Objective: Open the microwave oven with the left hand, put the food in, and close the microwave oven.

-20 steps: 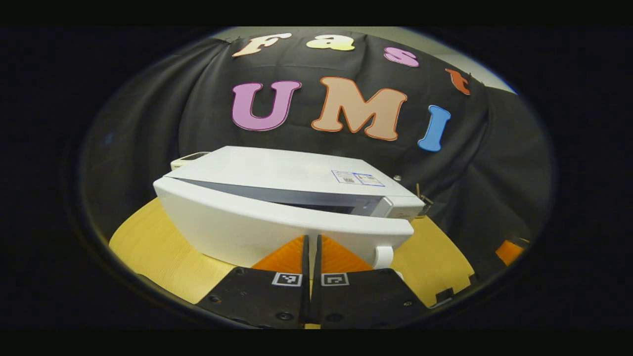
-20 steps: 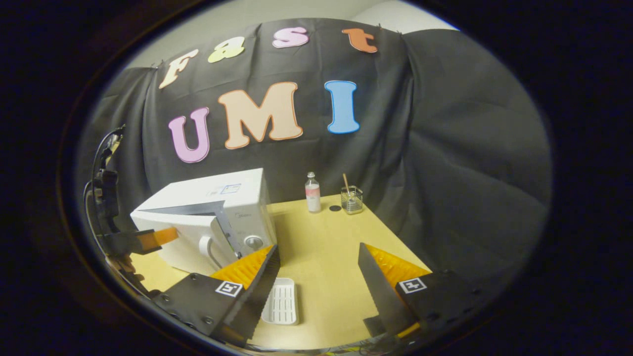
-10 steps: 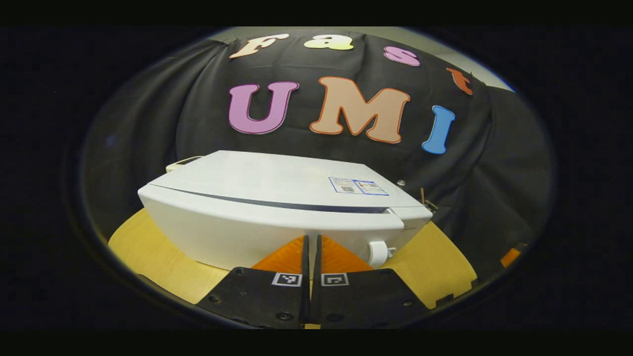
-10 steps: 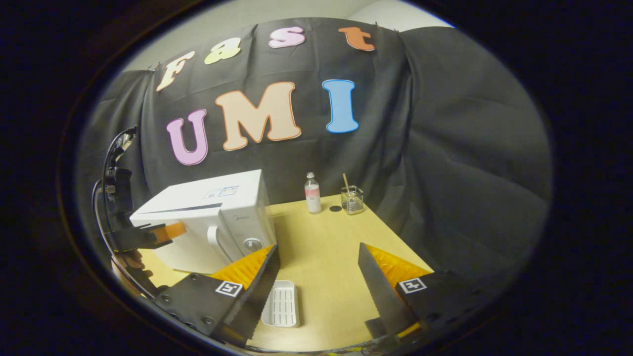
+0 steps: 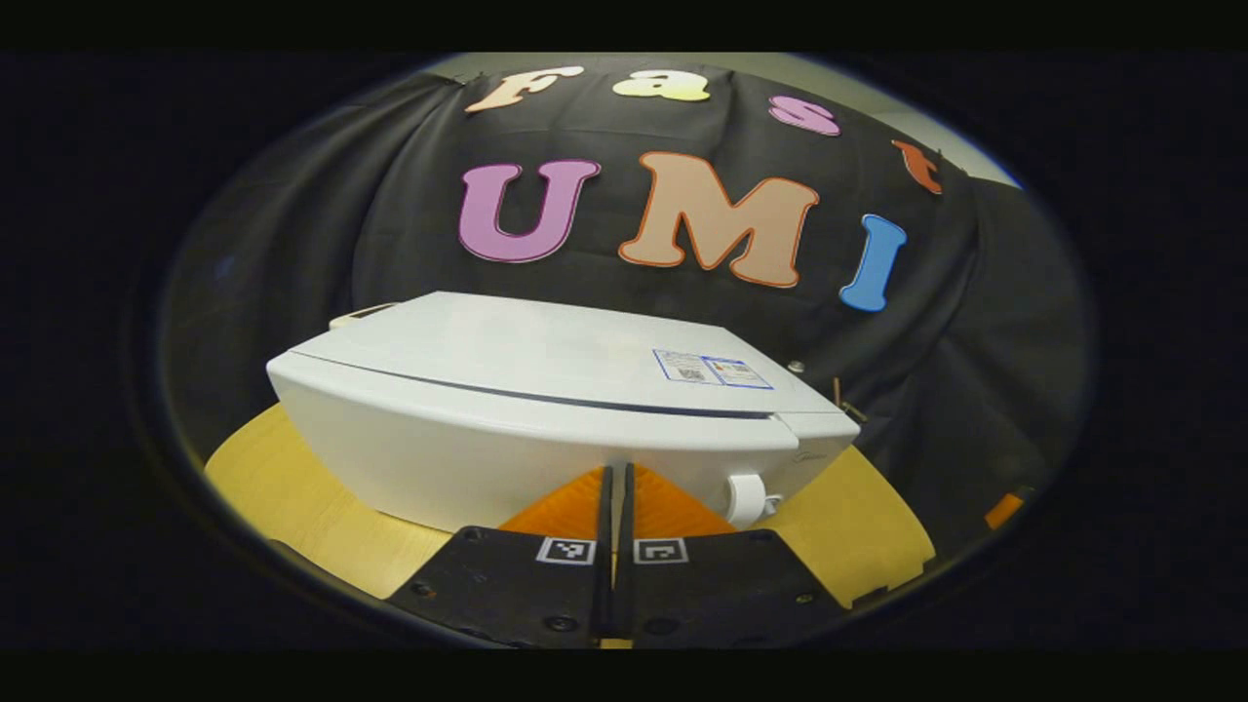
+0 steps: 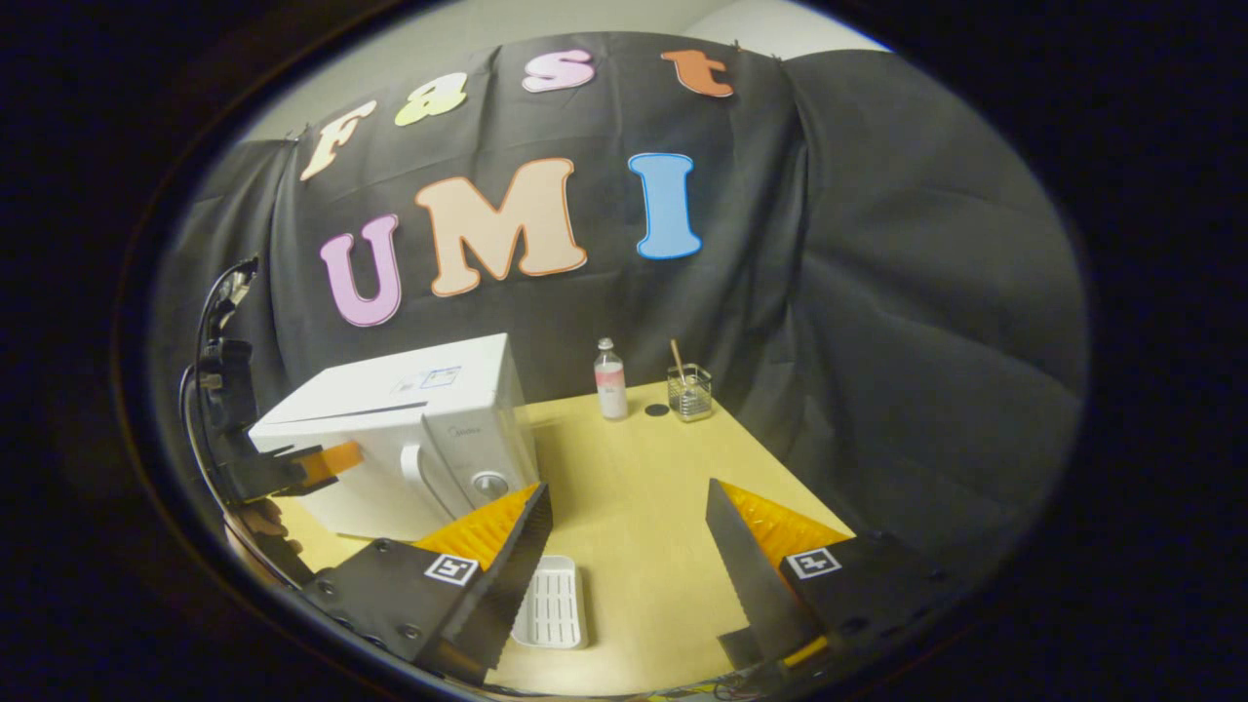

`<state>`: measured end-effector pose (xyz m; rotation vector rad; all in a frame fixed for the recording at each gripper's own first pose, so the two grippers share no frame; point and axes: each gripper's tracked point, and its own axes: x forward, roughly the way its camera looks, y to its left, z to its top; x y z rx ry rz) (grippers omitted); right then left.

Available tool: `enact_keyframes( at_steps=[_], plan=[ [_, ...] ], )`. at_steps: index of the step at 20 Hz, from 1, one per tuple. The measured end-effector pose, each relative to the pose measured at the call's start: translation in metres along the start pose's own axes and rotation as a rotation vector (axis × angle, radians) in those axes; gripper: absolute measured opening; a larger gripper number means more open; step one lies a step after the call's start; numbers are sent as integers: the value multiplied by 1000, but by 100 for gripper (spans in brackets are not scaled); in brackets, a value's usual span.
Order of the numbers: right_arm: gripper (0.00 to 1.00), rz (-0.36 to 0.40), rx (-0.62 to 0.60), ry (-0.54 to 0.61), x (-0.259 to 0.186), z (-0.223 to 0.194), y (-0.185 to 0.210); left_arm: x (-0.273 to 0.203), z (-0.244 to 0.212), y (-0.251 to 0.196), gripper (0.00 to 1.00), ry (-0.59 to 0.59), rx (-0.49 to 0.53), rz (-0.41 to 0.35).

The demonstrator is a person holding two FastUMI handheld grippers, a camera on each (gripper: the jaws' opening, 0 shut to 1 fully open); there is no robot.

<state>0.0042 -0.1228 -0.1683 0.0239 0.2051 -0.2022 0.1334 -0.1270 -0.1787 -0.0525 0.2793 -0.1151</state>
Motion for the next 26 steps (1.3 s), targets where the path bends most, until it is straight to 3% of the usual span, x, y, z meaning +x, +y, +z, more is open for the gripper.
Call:
enact_keyframes(
  at_steps=[3,4,6,7,18,19,26],
  plan=[
    [92,4,-9,3,3,0,2,2,0,0,0,-3,-1,0],
    [98,3,-13,4,3,0,2,2,-2,0,1,-4,0,1],
    [98,0,-16,2,3,1,2,2,-2,0,1,-5,-1,3],
    [92,0,-16,1,3,1,3,2,-1,1,2,-8,-1,4],
    [92,14,-21,-2,2,2,4,10,-6,2,0,-17,31,-9],
    [98,24,-22,-1,2,2,5,11,-5,2,0,-17,28,-12],
    [92,86,-35,-17,10,10,21,-9,-15,27,1,41,13,48]
  ],
)
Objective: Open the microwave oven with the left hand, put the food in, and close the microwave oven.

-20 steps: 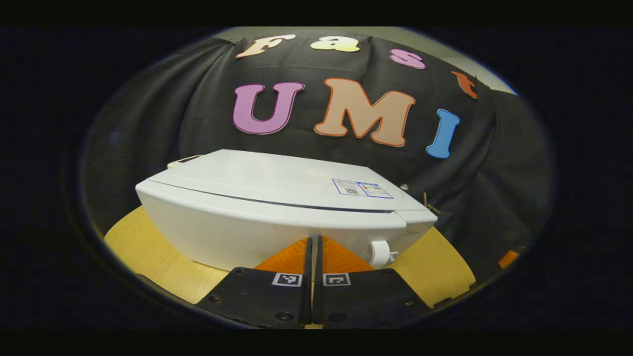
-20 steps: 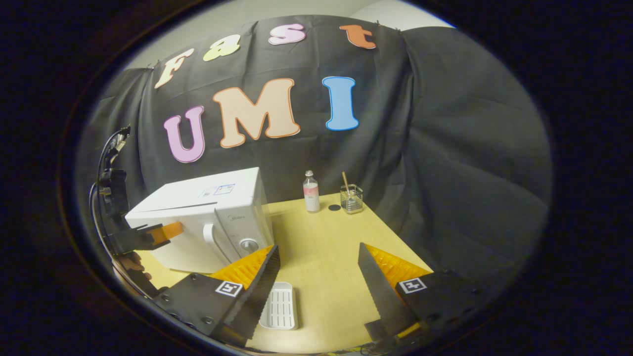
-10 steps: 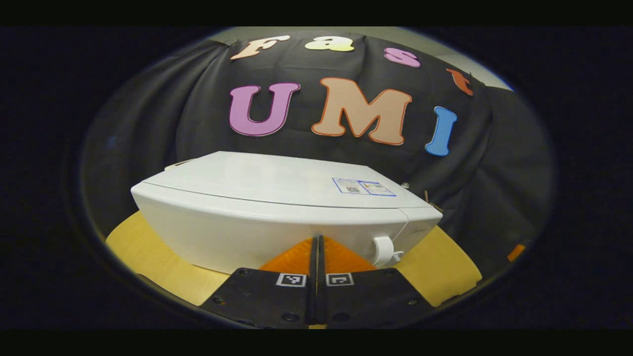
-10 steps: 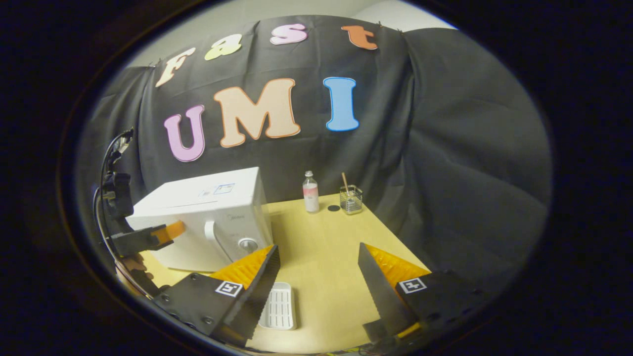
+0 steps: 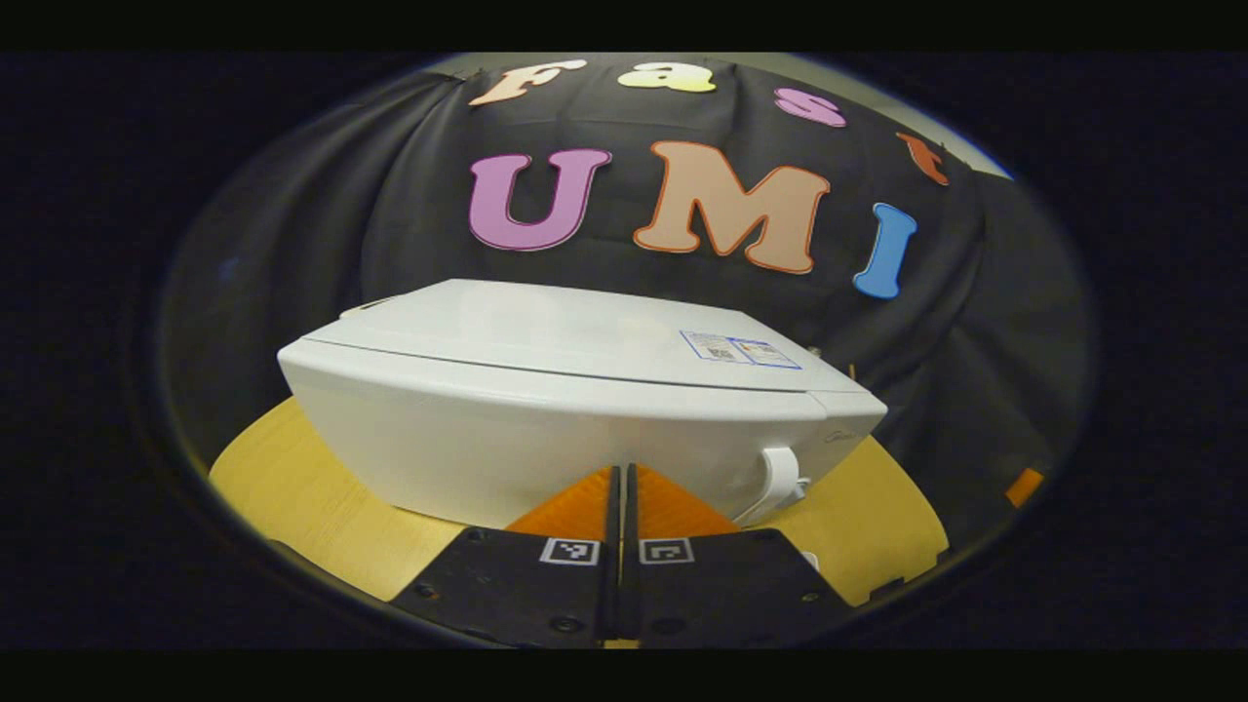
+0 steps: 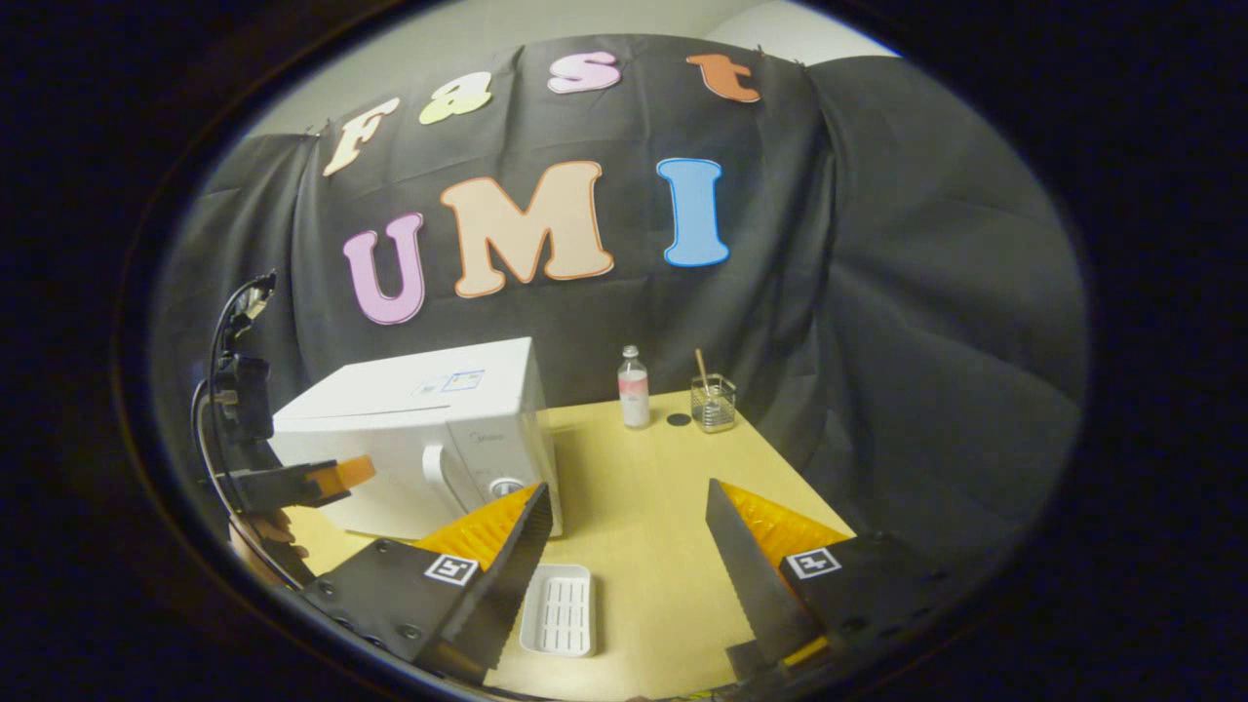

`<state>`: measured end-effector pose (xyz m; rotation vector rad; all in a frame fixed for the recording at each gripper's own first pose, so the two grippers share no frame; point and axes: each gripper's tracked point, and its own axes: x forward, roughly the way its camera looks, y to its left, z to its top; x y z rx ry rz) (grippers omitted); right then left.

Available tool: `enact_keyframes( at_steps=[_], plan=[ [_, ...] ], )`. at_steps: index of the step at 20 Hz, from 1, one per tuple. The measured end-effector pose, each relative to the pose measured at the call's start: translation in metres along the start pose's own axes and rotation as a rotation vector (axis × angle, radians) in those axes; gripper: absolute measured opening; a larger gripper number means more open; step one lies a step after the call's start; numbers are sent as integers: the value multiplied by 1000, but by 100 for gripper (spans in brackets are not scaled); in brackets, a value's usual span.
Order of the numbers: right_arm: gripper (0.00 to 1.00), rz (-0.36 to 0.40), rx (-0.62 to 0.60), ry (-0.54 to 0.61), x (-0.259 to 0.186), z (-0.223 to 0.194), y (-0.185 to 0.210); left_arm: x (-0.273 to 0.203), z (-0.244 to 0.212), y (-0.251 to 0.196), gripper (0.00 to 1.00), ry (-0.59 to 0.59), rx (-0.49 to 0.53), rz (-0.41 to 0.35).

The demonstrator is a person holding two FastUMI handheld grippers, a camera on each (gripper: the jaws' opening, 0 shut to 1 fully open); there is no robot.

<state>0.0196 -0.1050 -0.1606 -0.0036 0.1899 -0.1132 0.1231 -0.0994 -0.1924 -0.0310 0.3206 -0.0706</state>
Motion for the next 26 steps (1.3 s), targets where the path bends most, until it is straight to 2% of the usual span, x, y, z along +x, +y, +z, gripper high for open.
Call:
enact_keyframes(
  at_steps=[2,5,6,7,8,9,11,12,13,14,15,16,18,22,23,24,26],
  plan=[
    [92,21,3,7,5,2,7,-12,4,14,1,-13,25,33],
    [92,65,32,9,11,11,22,-33,12,32,19,-30,38,77],
    [92,83,43,6,13,16,27,-40,13,36,22,-32,28,84],
    [92,96,51,4,16,21,32,-47,15,41,33,-36,11,93],
    [92,108,54,8,20,25,35,-54,16,47,27,-31,-2,105],
    [92,119,52,4,22,31,38,-60,19,54,39,-31,-8,120],
    [92,133,33,-14,27,43,43,-69,31,62,44,-49,-15,132],
    [92,139,19,-24,32,48,46,-70,39,64,54,-64,-19,139],
    [92,140,5,-32,38,52,49,-73,48,66,79,-82,-27,139],
    [92,136,-11,-39,42,57,49,-76,59,68,92,-105,-40,147],
    [92,132,-23,-44,43,60,52,-77,66,68,98,-124,-56,149],
    [92,129,-29,-50,44,63,54,-77,68,71,94,-139,-65,154],
    [92,131,-39,-69,45,71,61,-77,81,74,97,-164,-49,154],
    [92,128,-65,-102,43,83,60,-82,99,78,97,-191,44,157],
    [92,136,-58,-112,43,88,65,-84,103,80,94,-198,73,170],
    [98,143,-53,-109,43,90,69,-86,106,79,97,-204,97,174],
    [98,160,-61,-98,47,89,77,-87,110,75,96,-207,125,174]
  ],
)
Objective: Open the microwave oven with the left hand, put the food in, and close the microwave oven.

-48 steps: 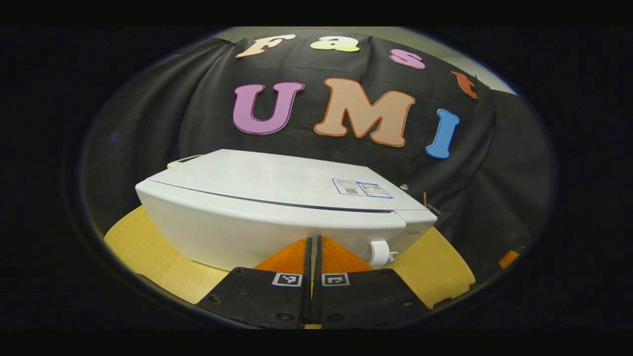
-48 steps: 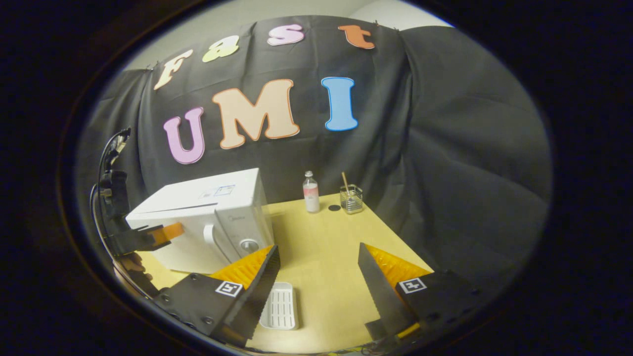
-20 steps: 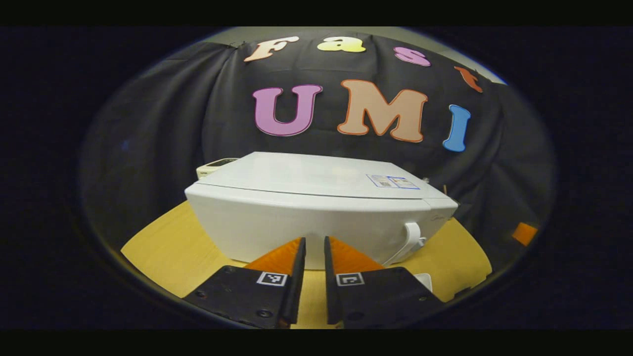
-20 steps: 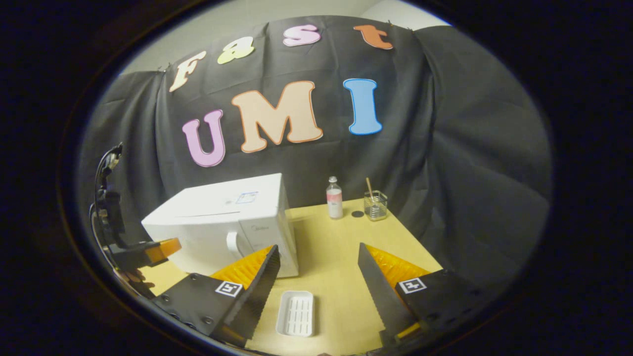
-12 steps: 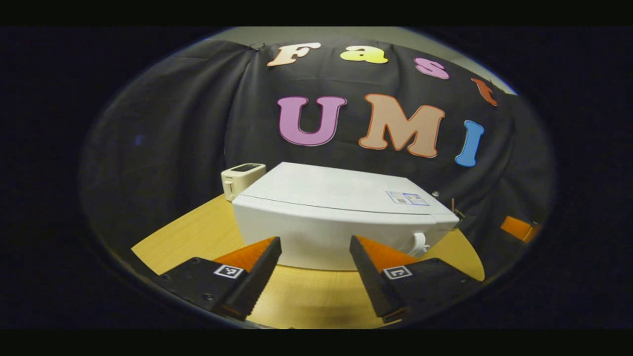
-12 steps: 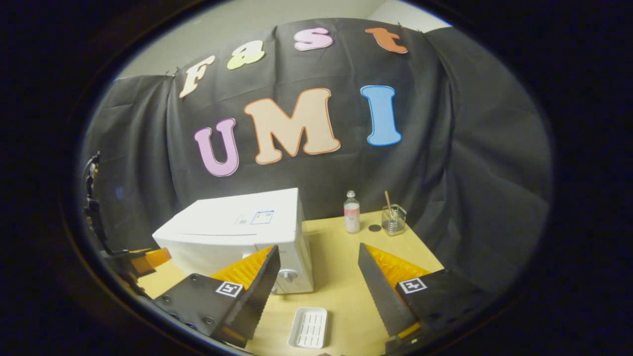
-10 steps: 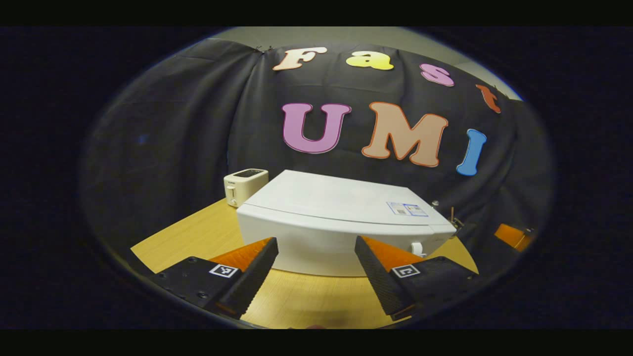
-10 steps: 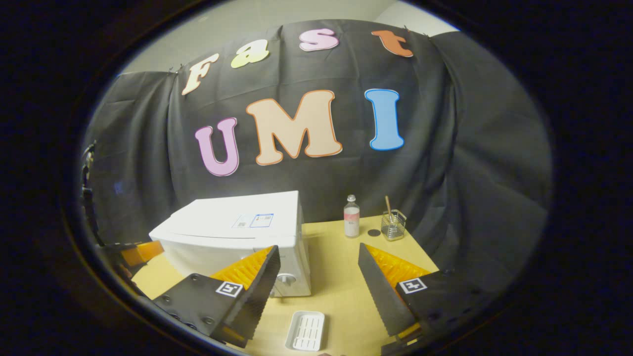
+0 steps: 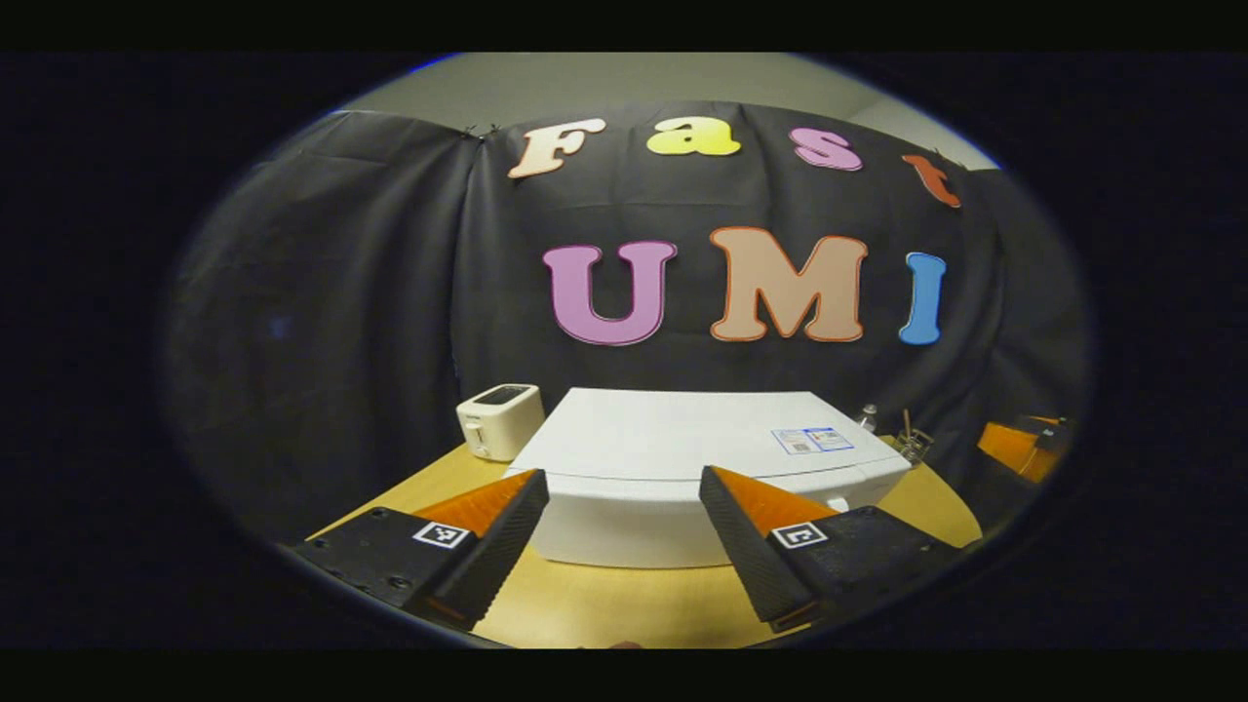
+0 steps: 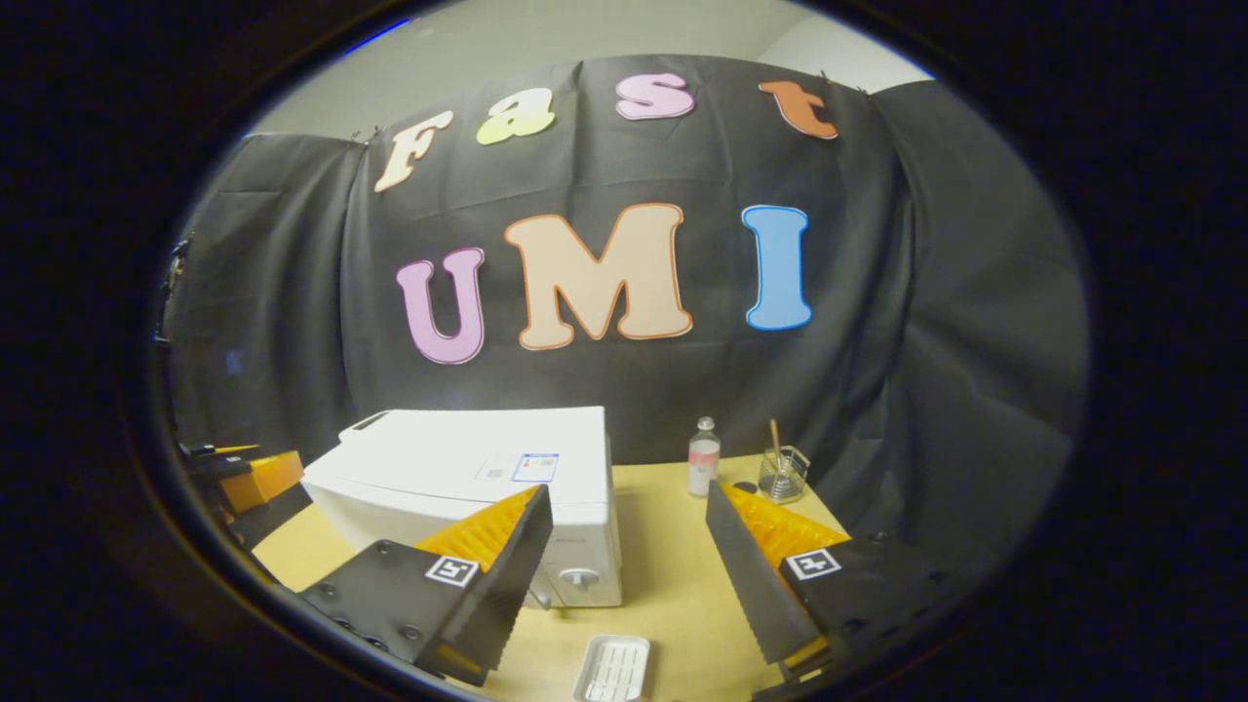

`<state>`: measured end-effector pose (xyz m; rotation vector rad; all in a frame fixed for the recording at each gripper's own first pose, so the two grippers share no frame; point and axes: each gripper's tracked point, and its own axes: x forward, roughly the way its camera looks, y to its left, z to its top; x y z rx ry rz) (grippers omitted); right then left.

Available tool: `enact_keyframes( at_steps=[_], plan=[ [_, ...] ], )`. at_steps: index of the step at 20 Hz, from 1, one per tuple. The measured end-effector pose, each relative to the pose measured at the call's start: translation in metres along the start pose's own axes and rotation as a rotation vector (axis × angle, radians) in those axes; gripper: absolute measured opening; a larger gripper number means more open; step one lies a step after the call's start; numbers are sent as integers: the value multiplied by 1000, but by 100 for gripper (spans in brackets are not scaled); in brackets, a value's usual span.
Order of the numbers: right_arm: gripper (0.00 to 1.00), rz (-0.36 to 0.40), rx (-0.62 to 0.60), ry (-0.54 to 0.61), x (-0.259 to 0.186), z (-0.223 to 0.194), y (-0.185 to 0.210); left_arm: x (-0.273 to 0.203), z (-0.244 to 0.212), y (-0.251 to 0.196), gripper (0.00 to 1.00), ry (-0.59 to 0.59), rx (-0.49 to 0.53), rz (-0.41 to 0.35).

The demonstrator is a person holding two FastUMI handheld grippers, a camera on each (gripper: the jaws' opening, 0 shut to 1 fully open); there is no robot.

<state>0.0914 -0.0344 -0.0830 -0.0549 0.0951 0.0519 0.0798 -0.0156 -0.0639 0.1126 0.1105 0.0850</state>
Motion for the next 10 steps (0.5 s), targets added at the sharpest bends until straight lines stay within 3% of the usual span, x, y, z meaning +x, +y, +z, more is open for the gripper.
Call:
enact_keyframes(
  at_steps=[10],
  plan=[
    [98,67,-26,-21,13,13,22,5,-10,7,96,51,-53,31]
  ],
)
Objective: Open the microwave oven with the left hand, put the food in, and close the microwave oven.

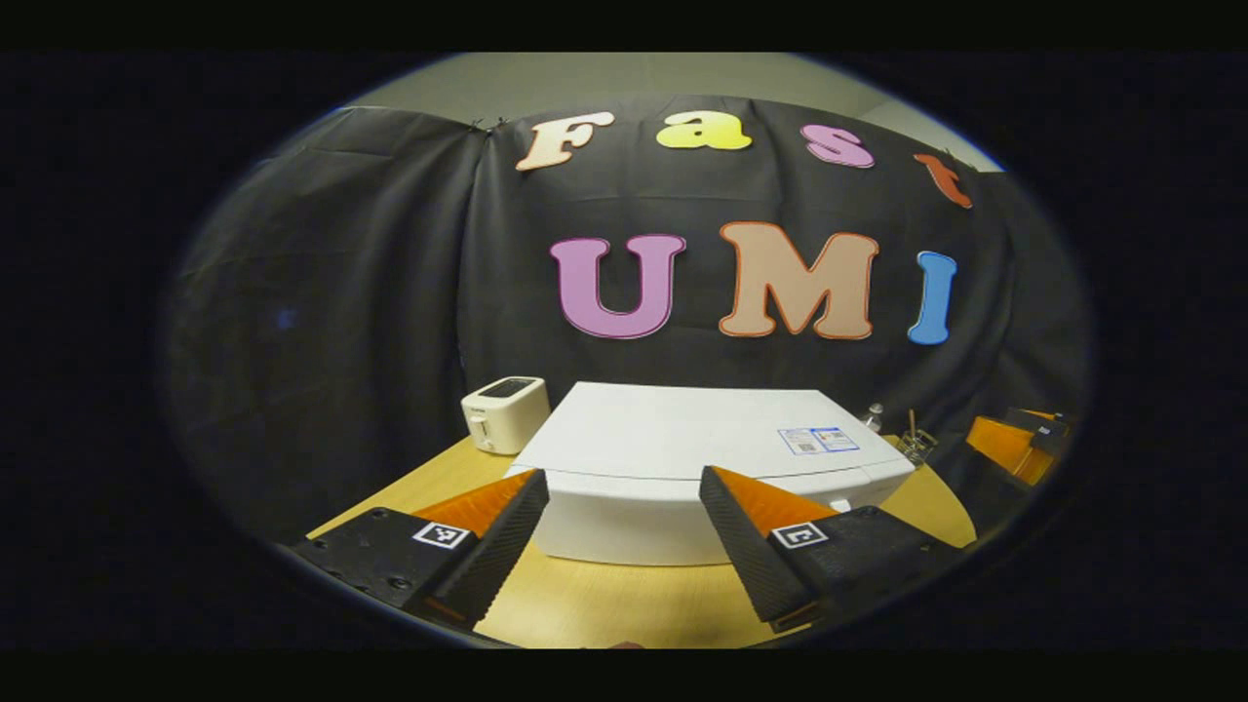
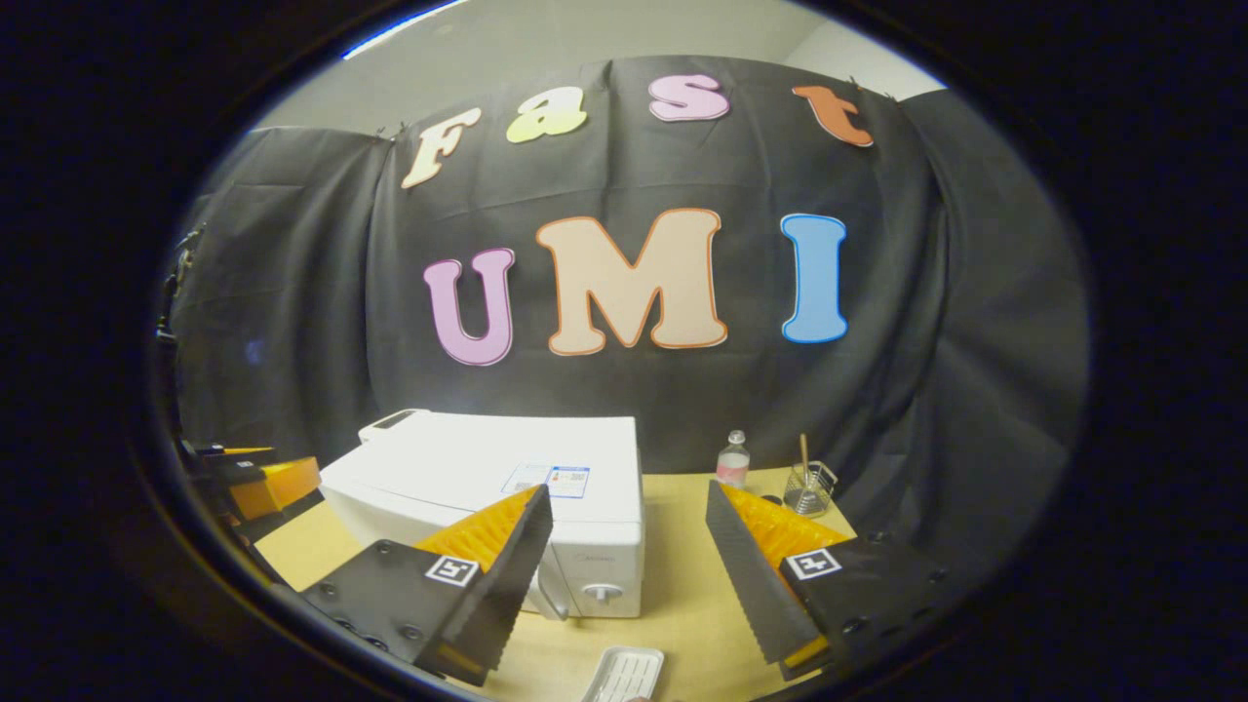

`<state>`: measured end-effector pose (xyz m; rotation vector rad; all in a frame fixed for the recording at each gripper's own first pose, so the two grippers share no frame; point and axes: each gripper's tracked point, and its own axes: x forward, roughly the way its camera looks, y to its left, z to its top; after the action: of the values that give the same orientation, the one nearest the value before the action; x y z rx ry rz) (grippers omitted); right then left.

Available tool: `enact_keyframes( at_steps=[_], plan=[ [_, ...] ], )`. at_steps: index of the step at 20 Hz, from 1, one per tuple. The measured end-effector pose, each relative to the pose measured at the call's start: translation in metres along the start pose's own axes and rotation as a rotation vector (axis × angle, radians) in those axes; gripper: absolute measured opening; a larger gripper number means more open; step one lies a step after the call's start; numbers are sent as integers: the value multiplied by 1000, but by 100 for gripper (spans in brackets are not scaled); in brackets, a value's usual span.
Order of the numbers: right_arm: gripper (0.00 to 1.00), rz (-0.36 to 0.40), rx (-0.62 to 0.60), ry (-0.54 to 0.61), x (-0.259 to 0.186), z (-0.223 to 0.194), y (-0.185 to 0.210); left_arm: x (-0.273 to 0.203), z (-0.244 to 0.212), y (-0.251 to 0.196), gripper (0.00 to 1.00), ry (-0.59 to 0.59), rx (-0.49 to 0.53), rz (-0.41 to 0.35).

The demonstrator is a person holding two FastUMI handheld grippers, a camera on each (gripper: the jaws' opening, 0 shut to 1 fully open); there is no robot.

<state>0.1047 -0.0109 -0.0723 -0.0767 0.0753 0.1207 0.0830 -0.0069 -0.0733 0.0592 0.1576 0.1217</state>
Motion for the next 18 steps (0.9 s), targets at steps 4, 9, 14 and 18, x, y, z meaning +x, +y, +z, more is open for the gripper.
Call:
enact_keyframes(
  at_steps=[4,9,14,18],
  plan=[
    [92,-34,11,-27,-2,10,3,4,-6,2,97,11,-36,-34],
    [91,-132,43,-91,-22,25,14,12,-7,7,96,28,-28,-135],
    [91,-218,47,-131,-55,35,31,20,4,5,97,4,71,-254],
    [91,-292,14,-156,-88,36,36,15,5,-22,96,-11,134,-387]
  ],
)
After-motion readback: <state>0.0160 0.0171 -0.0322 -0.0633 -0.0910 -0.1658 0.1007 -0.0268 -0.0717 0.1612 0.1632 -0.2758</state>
